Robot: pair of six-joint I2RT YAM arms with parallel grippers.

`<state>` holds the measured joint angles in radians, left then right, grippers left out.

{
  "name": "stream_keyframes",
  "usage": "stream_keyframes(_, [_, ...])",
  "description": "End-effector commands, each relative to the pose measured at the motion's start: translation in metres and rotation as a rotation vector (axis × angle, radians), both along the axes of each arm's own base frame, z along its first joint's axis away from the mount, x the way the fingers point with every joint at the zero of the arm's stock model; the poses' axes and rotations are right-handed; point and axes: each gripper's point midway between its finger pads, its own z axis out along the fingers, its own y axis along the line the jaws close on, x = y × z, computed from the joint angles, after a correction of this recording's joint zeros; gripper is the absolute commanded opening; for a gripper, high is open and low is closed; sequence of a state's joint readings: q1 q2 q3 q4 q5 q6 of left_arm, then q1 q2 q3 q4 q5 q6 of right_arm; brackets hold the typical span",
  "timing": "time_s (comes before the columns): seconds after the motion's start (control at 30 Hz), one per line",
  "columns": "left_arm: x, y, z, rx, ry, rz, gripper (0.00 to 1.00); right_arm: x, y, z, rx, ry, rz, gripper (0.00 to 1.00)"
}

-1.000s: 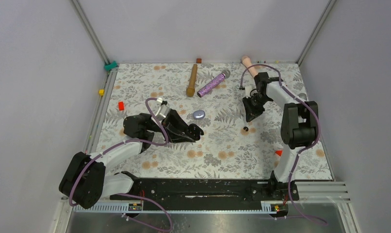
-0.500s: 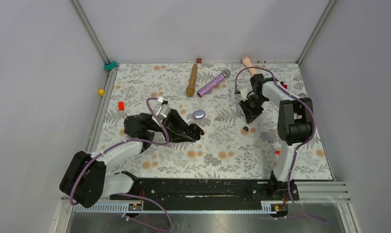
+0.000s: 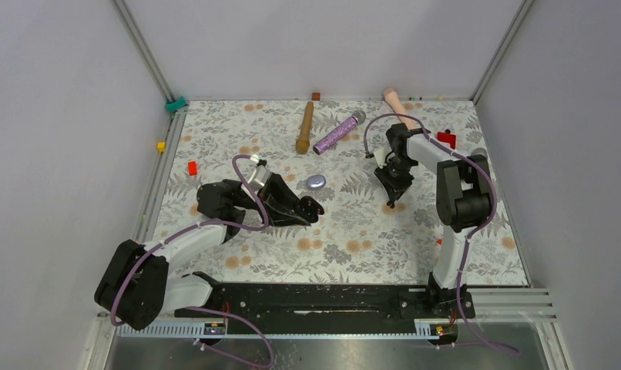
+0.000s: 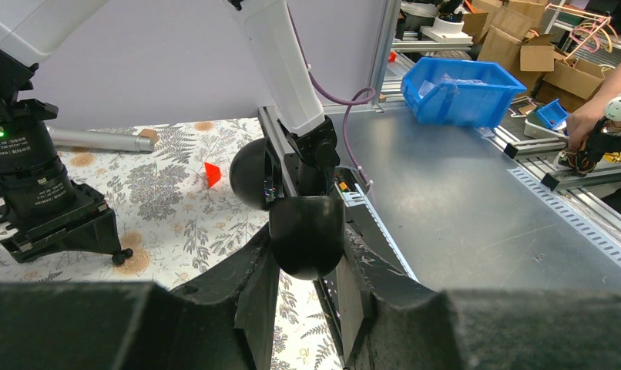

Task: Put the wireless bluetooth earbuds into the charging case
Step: Pick up the earbud from the center of the board.

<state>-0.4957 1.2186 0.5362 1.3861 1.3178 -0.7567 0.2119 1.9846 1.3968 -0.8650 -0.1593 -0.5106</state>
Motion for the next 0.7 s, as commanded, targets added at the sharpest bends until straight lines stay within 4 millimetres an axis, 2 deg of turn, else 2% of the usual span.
stream_keyframes(0.0, [-0.005,0.002,0.007,-0.027,-0.081,-0.013,0.0,0.003,-0.002,0.009,-0.039,-0.046,0.0,0.31])
stream_keyframes(0.67, [-0.005,0.002,0.005,-0.024,-0.076,-0.014,0.0,-0.012,0.013,0.011,0.012,-0.011,0.05,0.36])
